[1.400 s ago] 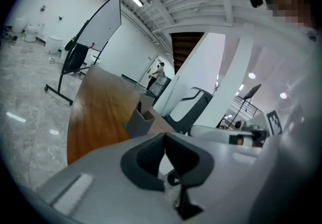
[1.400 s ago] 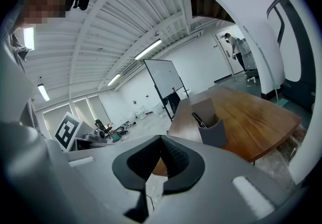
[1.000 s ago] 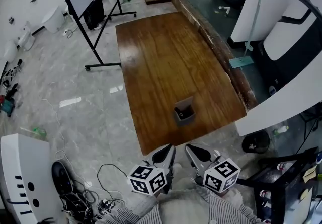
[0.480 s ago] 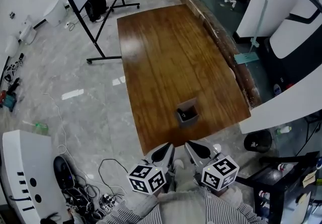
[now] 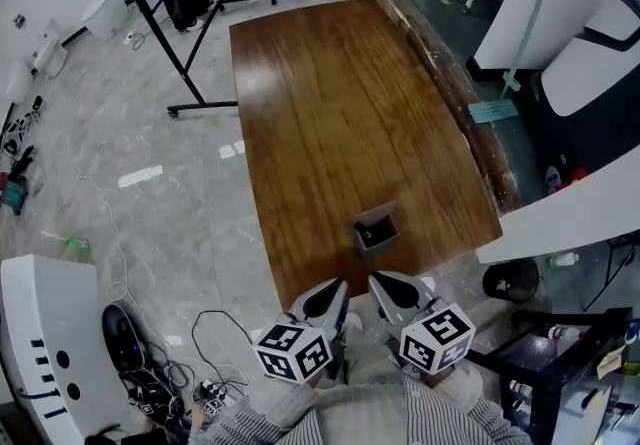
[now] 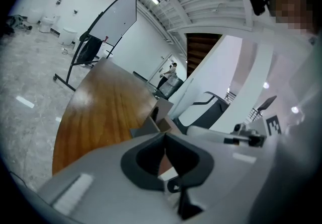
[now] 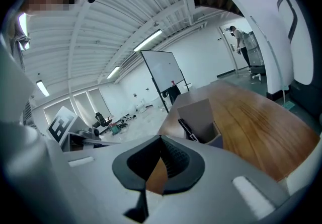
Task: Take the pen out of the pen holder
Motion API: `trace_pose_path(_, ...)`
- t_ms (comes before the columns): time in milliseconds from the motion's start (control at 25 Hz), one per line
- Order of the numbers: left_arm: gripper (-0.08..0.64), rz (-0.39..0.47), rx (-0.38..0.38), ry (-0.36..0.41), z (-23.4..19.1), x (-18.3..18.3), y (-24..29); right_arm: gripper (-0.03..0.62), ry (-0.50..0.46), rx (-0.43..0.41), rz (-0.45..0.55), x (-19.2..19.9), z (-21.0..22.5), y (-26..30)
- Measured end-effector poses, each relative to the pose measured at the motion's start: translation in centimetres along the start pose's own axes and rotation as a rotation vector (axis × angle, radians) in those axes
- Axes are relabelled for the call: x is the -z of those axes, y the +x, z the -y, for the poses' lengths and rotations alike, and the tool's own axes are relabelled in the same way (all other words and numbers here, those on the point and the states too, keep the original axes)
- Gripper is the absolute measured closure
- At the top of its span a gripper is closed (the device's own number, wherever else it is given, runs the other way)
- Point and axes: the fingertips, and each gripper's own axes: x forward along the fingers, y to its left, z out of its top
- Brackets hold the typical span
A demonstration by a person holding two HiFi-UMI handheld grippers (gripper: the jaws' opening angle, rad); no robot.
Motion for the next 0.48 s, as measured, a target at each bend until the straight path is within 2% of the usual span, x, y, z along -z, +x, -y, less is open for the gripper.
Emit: trace_pose_path(480, 0.552, 0.048, -0.01, -0.072, -2.4, -1.3, 3.3, 0.574, -0.094, 0.025, -0.041, -1.7, 3.0, 3.7)
